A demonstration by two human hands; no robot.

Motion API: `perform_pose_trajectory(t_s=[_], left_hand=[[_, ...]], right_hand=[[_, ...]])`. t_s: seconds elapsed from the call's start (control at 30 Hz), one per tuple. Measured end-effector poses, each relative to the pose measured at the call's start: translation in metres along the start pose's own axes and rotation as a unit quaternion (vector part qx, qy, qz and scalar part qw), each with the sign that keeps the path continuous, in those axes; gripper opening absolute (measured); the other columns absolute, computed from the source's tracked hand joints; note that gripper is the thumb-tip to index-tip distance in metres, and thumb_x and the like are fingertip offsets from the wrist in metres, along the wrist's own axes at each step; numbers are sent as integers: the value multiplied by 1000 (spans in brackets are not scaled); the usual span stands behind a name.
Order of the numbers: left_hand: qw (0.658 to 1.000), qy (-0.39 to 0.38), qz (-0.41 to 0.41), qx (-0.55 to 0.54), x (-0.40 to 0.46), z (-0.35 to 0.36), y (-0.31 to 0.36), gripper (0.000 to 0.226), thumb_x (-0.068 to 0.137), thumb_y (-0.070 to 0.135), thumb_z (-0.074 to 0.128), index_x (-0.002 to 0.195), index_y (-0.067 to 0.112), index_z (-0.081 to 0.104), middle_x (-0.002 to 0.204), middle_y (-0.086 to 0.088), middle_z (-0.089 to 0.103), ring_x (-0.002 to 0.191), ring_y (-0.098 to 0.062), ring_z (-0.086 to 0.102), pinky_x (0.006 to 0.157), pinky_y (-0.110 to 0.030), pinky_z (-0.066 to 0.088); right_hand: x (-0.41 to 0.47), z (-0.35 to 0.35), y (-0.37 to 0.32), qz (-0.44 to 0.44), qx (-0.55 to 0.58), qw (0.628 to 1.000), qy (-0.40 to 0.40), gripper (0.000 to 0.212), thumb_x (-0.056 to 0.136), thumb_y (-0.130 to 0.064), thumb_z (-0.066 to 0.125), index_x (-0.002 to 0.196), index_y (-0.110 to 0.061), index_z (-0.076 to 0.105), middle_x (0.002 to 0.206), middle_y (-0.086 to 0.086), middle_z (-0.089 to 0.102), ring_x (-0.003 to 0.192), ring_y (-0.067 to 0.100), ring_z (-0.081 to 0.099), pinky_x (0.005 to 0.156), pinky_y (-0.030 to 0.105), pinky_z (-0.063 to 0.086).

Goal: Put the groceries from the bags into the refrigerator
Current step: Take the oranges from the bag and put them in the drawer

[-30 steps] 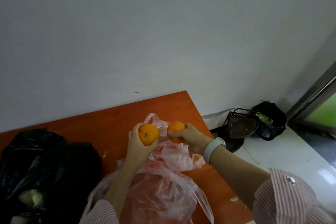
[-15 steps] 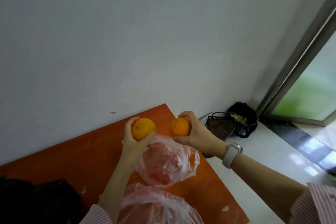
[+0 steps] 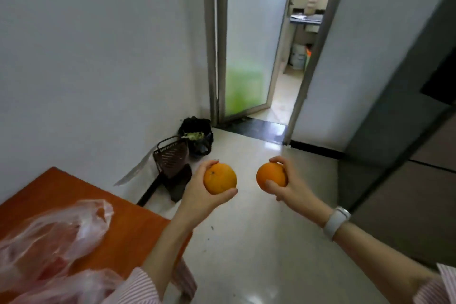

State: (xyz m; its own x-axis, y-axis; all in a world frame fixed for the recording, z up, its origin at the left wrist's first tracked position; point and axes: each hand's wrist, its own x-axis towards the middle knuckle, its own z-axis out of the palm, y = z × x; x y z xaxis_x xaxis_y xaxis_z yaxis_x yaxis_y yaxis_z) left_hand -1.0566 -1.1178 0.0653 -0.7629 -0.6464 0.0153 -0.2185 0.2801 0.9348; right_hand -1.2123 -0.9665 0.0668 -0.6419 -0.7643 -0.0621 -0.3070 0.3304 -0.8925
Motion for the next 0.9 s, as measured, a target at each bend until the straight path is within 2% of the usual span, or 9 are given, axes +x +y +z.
perform_pose_trajectory(t_s=[0.1,0.17,0.23,0.33,0.5,0.57,0.63,0.77,0.9], left_hand=[[995,-89,39,17,7,102,29,69,68,32,80,122,38,37,121,9,42,102,-12,50,75,-19,46],[985,-155,73,29,8,167,56,69,69,32,79,121,38,34,119,10,40,103,-12,49,74,-18,45],[970,-212,114,32,12,227,84,70,69,33,79,121,39,33,119,10,41,104,-12,49,76,-18,44],[943,-280,177,24,17,311,127,67,69,31,80,118,39,35,118,8,44,104,-12,49,77,-21,43],[892,-380,245,15,17,435,204,64,71,30,78,121,34,38,117,7,44,103,-13,50,81,-25,43],[880,-393,269,-3,19,482,238,64,72,31,77,122,33,38,117,7,44,102,-13,50,81,-26,44],[870,-391,299,-35,26,524,278,63,71,33,77,121,33,39,117,6,46,101,-13,52,81,-26,46],[857,-373,339,-108,56,606,371,64,71,33,77,124,30,41,121,2,47,102,-16,54,83,-30,50],[860,-325,364,-152,93,679,466,69,70,33,78,127,27,41,124,-2,48,105,-19,53,89,-36,49]], right_hand=[[-52,-83,45,59,58,995,55,47,77,-33,64,115,-36,36,119,4,37,91,22,53,57,19,49],[-94,-138,70,102,114,983,100,39,86,-27,62,114,-38,38,117,1,36,93,20,53,62,23,52],[-134,-186,89,121,145,969,160,42,83,-27,65,113,-40,39,118,0,37,98,22,52,63,25,52],[-185,-247,116,134,120,947,266,50,79,-16,69,109,-44,39,126,6,38,100,26,54,62,23,50],[-243,-340,148,167,58,891,417,55,80,-20,69,115,-45,35,132,6,35,100,24,53,70,28,49],[-254,-383,156,172,51,864,470,54,82,-19,66,121,-38,34,129,6,39,99,24,53,69,25,48],[-257,-432,159,169,44,842,510,53,84,-18,64,127,-30,34,124,9,43,93,24,54,59,17,45],[-242,-545,155,140,-4,817,560,57,85,-18,62,133,-23,32,120,9,43,87,25,56,48,11,45],[-216,-658,135,81,-30,801,592,55,86,-19,61,133,-24,32,101,-6,47,73,10,56,54,17,48]])
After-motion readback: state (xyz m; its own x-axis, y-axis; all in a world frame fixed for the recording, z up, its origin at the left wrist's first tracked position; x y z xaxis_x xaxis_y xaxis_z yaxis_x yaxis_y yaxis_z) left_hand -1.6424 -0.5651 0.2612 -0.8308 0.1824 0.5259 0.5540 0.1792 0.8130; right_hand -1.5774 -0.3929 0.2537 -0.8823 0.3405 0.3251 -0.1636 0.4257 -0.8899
